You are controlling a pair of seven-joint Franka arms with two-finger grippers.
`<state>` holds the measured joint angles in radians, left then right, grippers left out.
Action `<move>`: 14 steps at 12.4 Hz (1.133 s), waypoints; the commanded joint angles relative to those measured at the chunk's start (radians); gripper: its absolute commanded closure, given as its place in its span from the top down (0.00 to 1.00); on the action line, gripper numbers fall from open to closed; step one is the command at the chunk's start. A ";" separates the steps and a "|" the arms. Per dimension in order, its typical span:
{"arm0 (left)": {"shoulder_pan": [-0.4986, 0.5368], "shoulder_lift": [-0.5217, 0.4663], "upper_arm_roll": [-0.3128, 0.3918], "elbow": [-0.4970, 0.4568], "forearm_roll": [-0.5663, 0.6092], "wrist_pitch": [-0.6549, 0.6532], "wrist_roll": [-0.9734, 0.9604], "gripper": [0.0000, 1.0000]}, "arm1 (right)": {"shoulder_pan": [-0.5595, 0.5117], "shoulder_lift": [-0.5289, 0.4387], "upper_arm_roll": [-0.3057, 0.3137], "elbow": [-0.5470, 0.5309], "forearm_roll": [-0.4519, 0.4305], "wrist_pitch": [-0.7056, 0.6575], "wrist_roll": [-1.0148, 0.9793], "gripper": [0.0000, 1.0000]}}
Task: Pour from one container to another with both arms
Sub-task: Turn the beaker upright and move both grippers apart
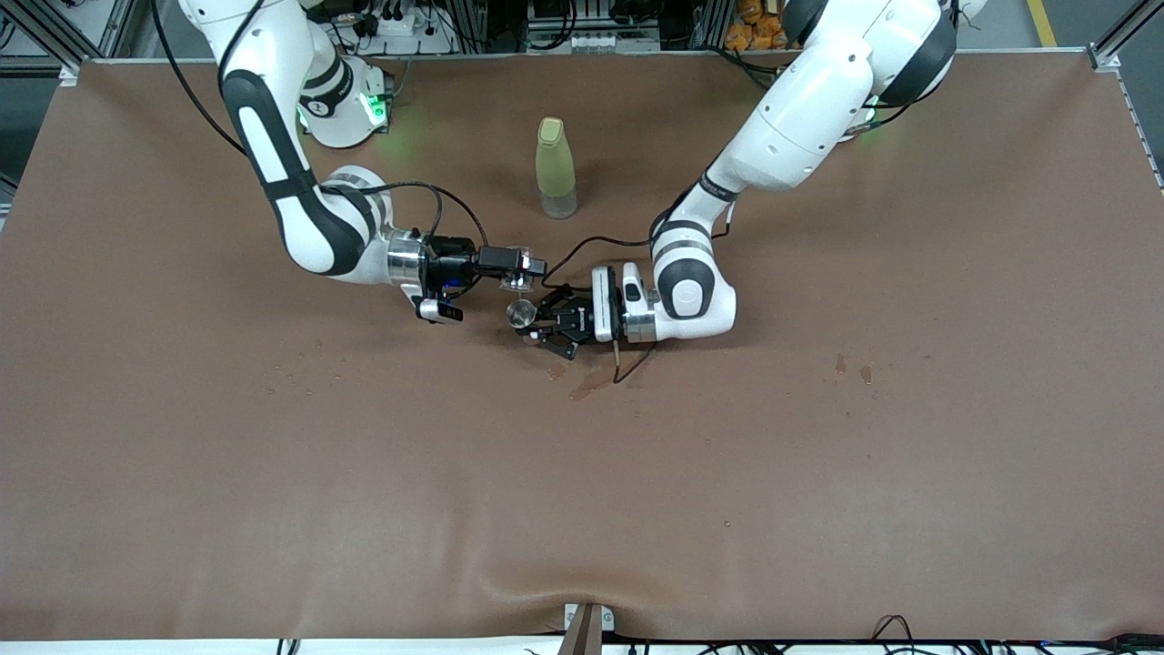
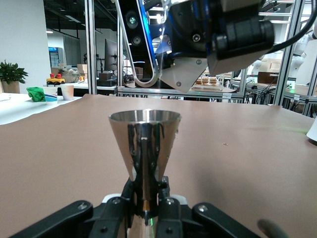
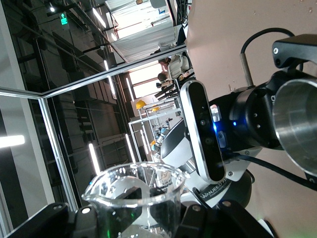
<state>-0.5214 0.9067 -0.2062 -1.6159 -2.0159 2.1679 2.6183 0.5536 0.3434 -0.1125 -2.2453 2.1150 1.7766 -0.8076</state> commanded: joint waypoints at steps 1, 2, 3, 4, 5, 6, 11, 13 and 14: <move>0.004 -0.058 -0.002 -0.062 -0.014 0.006 -0.001 0.00 | -0.006 -0.024 -0.001 -0.004 0.013 0.006 0.030 0.00; 0.008 -0.060 -0.002 -0.062 -0.014 0.006 -0.003 0.00 | -0.007 -0.024 -0.003 -0.002 0.010 0.006 0.016 0.00; 0.008 -0.060 -0.002 -0.062 -0.014 0.006 -0.003 0.00 | -0.007 -0.026 -0.004 -0.002 -0.010 -0.002 -0.036 0.00; 0.008 -0.061 -0.004 -0.065 -0.014 0.006 -0.004 0.00 | -0.007 -0.033 -0.006 -0.002 -0.035 -0.002 -0.133 0.00; 0.009 -0.063 -0.004 -0.065 -0.014 0.006 -0.006 0.00 | -0.009 -0.034 -0.006 -0.002 -0.055 -0.003 -0.234 0.00; 0.009 -0.063 -0.006 -0.065 -0.015 0.006 -0.006 0.00 | -0.018 -0.035 -0.006 -0.002 -0.070 -0.002 -0.342 0.00; 0.044 -0.080 -0.004 -0.047 -0.014 0.004 -0.070 0.00 | -0.076 -0.043 -0.038 0.015 -0.243 -0.038 -0.767 0.00; 0.072 -0.084 -0.004 -0.047 0.006 0.001 -0.078 0.00 | -0.109 -0.041 -0.076 0.032 -0.340 -0.097 -0.887 0.00; 0.108 -0.084 -0.004 -0.047 0.063 0.001 -0.102 0.00 | -0.136 -0.040 -0.091 0.047 -0.393 -0.111 -0.969 0.00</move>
<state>-0.4571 0.8516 -0.2051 -1.6387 -2.0062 2.1682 2.5508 0.4610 0.3238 -0.1881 -2.2111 1.8045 1.6932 -1.6712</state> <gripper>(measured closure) 0.793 0.828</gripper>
